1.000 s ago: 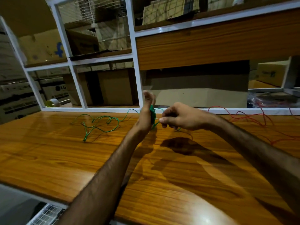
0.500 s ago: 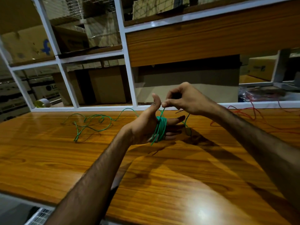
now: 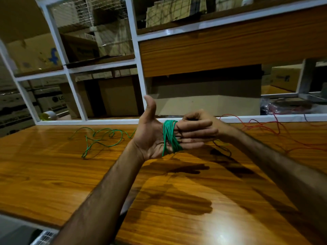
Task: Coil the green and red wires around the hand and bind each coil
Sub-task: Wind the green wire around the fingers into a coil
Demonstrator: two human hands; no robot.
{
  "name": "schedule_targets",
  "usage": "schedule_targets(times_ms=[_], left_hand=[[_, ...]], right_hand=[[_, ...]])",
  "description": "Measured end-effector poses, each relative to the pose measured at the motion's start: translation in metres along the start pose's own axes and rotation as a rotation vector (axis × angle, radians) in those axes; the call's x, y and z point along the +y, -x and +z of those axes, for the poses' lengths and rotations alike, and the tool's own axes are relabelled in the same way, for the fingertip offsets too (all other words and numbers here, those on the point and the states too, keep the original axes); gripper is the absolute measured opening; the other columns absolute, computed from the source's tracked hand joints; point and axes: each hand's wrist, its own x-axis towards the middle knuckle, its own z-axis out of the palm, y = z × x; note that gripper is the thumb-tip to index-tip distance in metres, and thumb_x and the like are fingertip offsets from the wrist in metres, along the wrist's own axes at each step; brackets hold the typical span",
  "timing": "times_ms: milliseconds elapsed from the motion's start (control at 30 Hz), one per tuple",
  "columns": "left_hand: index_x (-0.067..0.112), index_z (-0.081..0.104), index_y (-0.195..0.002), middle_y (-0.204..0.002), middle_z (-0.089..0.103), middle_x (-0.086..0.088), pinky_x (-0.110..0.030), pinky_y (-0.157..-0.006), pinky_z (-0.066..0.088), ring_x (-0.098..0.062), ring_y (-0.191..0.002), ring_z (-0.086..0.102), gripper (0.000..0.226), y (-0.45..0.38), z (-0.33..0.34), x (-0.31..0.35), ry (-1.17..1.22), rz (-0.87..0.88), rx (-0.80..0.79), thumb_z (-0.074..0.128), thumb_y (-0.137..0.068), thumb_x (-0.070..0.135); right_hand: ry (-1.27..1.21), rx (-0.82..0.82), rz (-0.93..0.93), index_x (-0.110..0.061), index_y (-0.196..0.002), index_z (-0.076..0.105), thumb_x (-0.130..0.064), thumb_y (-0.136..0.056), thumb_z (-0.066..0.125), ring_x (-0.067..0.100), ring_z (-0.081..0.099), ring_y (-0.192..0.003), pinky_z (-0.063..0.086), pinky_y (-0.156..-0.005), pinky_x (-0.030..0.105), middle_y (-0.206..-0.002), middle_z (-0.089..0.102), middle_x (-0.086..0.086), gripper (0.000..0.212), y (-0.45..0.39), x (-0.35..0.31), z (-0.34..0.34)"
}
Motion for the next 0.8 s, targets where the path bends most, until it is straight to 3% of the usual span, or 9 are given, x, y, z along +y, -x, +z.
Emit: schedule_targets(times_ms=[67,167,233,333,467,567,633,700,800], left_hand=[[-0.003,0.013,-0.163,-0.17,0.013,-0.029,-0.048,-0.13,0.015,-0.042,-0.159,0.012,0.143,-0.001,0.005,0.003,0.065,0.09,-0.047,0.035,-0.07,0.104],[-0.001,0.014,-0.165,-0.172,0.01,-0.027,-0.046,-0.131,0.012,-0.039,-0.161,0.01,0.141,-0.001,0.001,0.008,0.128,0.239,-0.014,0.028,-0.073,0.105],[0.001,0.017,-0.165,-0.171,0.016,-0.027,-0.046,-0.132,0.01,-0.04,-0.161,0.014,0.137,-0.001,-0.008,0.011,0.16,0.337,0.058,0.031,-0.075,0.103],[-0.001,0.034,-0.16,-0.162,0.037,-0.029,-0.048,-0.131,0.02,-0.042,-0.154,0.033,0.13,-0.001,-0.018,0.012,0.14,0.487,0.335,0.033,-0.078,0.1],[0.002,0.048,-0.153,-0.154,0.053,-0.024,-0.048,-0.127,0.03,-0.035,-0.147,0.048,0.12,-0.003,-0.034,0.011,0.001,0.628,0.709,0.024,-0.083,0.096],[0.008,0.045,-0.156,-0.161,0.046,-0.017,-0.045,-0.129,0.027,-0.027,-0.152,0.042,0.119,-0.003,-0.042,0.008,-0.228,0.583,0.883,0.023,-0.081,0.097],[0.011,0.04,-0.16,-0.167,0.038,-0.012,-0.042,-0.13,0.024,-0.022,-0.155,0.035,0.138,-0.004,-0.045,0.004,-0.42,0.522,0.922,0.036,-0.061,0.106],[0.014,0.033,-0.163,-0.171,0.029,-0.008,-0.041,-0.131,0.017,-0.019,-0.158,0.027,0.154,-0.003,-0.049,0.001,-0.592,0.447,0.934,0.042,-0.044,0.112],[0.014,0.036,-0.162,-0.168,0.035,-0.012,-0.045,-0.131,0.018,-0.022,-0.155,0.034,0.153,0.0,-0.055,-0.001,-0.691,0.241,0.84,0.039,-0.046,0.113]], right_hand=[[0.018,0.003,0.032,0.0,-0.111,0.066,0.004,-0.1,0.054,-0.001,0.067,-0.075,0.048,-0.071,0.015,-0.089,0.068,0.0,0.017,0.006,0.004,0.007],[0.107,-0.039,0.076,-0.01,-0.089,0.068,-0.011,-0.105,0.053,0.011,0.057,-0.064,0.045,-0.063,0.029,-0.075,0.064,-0.003,0.022,0.001,0.011,0.017],[0.094,-0.087,0.124,-0.018,-0.08,0.065,-0.013,-0.105,0.053,0.004,0.055,-0.06,0.045,-0.062,0.023,-0.064,0.063,-0.011,0.029,-0.005,0.013,0.022],[0.107,-0.129,0.127,-0.011,-0.081,0.065,-0.018,-0.107,0.052,-0.001,0.052,-0.055,0.042,-0.058,0.014,-0.059,0.06,-0.011,0.029,-0.008,0.007,0.031],[0.189,-0.198,0.12,-0.017,-0.087,0.067,-0.028,-0.107,0.051,0.003,0.052,-0.057,0.041,-0.056,0.016,-0.065,0.059,-0.006,0.028,-0.012,-0.003,0.041],[0.224,-0.196,0.126,-0.019,-0.089,0.068,-0.029,-0.106,0.052,0.005,0.053,-0.06,0.041,-0.056,0.016,-0.067,0.06,-0.005,0.025,-0.016,-0.015,0.039],[0.233,-0.2,0.128,-0.023,-0.088,0.069,-0.031,-0.104,0.056,0.002,0.056,-0.061,0.046,-0.061,0.021,-0.067,0.062,-0.008,0.023,-0.017,-0.022,0.035],[0.222,-0.204,0.119,-0.026,-0.084,0.069,-0.032,-0.102,0.059,-0.001,0.056,-0.059,0.046,-0.062,0.023,-0.065,0.064,-0.011,0.022,-0.017,-0.029,0.03],[0.226,-0.111,0.062,-0.023,-0.084,0.073,-0.032,-0.101,0.063,-0.003,0.055,-0.055,0.043,-0.057,0.022,-0.06,0.064,-0.016,0.022,-0.018,-0.039,0.016]])
